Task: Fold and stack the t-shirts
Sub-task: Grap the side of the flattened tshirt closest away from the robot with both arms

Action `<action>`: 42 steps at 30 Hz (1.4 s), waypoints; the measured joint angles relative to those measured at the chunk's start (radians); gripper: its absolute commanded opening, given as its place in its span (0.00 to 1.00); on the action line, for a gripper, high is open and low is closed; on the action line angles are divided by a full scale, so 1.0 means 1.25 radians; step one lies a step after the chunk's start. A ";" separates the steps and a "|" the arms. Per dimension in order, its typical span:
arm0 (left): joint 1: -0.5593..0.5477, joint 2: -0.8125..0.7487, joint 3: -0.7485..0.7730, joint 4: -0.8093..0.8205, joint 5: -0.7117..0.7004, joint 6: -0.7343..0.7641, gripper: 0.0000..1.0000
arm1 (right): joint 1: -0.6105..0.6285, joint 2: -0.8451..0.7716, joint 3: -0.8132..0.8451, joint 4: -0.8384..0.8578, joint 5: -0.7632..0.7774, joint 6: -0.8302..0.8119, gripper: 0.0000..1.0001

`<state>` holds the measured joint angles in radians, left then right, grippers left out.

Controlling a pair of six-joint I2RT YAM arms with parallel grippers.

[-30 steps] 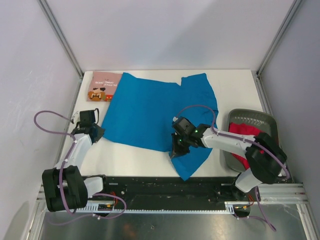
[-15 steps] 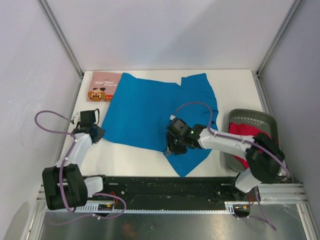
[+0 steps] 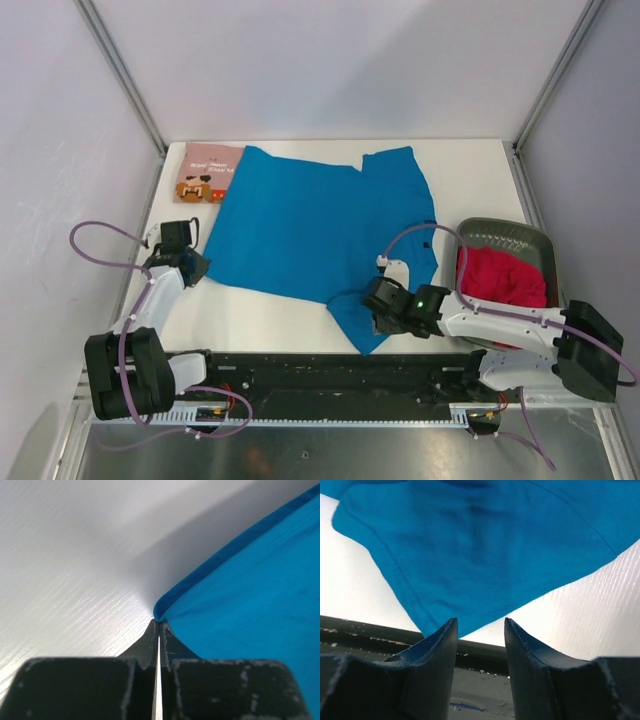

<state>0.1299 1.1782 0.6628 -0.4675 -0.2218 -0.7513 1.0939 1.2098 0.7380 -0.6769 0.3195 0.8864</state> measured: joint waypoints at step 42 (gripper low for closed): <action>0.000 -0.015 -0.007 -0.028 -0.034 0.000 0.00 | 0.088 -0.147 -0.072 -0.096 0.025 0.092 0.00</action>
<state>0.1295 1.1595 0.6540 -0.5022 -0.2649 -0.7509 1.2037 1.0256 0.6479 -0.7963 0.3504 1.0016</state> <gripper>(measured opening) 0.005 0.010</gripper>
